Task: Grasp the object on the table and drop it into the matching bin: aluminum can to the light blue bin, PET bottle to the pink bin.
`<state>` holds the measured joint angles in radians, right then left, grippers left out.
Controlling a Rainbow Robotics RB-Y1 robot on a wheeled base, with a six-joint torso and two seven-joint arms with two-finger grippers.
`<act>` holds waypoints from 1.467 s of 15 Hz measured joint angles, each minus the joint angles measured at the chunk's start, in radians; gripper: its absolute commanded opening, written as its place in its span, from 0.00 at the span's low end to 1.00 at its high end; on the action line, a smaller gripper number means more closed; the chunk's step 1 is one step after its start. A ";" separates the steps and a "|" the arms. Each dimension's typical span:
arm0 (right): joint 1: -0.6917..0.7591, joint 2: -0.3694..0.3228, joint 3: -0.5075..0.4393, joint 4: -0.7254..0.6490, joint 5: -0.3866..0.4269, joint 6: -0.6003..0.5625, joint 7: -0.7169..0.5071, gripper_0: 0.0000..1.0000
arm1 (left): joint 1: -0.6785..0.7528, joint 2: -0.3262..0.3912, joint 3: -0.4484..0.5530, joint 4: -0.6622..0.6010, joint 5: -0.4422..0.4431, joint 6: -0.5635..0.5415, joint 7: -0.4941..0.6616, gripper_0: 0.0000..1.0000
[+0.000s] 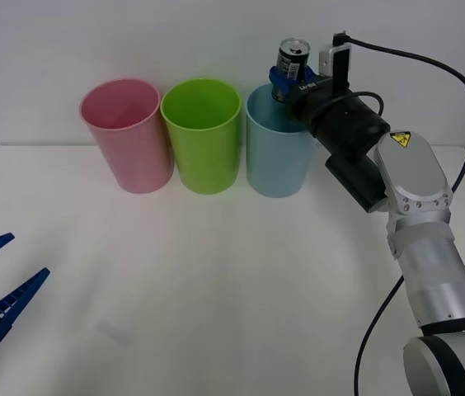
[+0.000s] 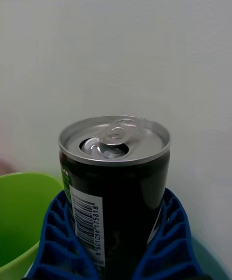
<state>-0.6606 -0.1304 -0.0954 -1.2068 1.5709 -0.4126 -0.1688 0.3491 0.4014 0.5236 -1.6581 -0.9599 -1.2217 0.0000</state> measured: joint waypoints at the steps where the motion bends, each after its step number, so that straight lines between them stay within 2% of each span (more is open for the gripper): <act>1: 0.001 0.000 0.000 0.000 0.000 0.000 0.003 1.00 | 0.000 0.000 0.000 0.000 0.000 0.000 0.000 1.00; 11: 0.013 -0.001 -0.007 -0.018 -0.005 -0.011 0.012 1.00 | 0.000 0.000 0.000 0.000 0.000 0.000 0.000 1.00; 15: 0.075 -0.014 -0.006 -0.098 -0.006 -0.031 0.011 1.00 | 0.000 0.000 0.000 0.000 0.000 0.000 0.000 1.00; 22: 0.245 -0.095 0.006 -0.287 -0.066 -0.105 0.004 1.00 | 0.000 0.000 0.000 0.000 0.000 0.000 0.000 1.00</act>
<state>-0.4153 -0.2256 -0.0896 -1.4936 1.5052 -0.5174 -0.1652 0.3491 0.4014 0.5236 -1.6581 -0.9599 -1.2217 0.0000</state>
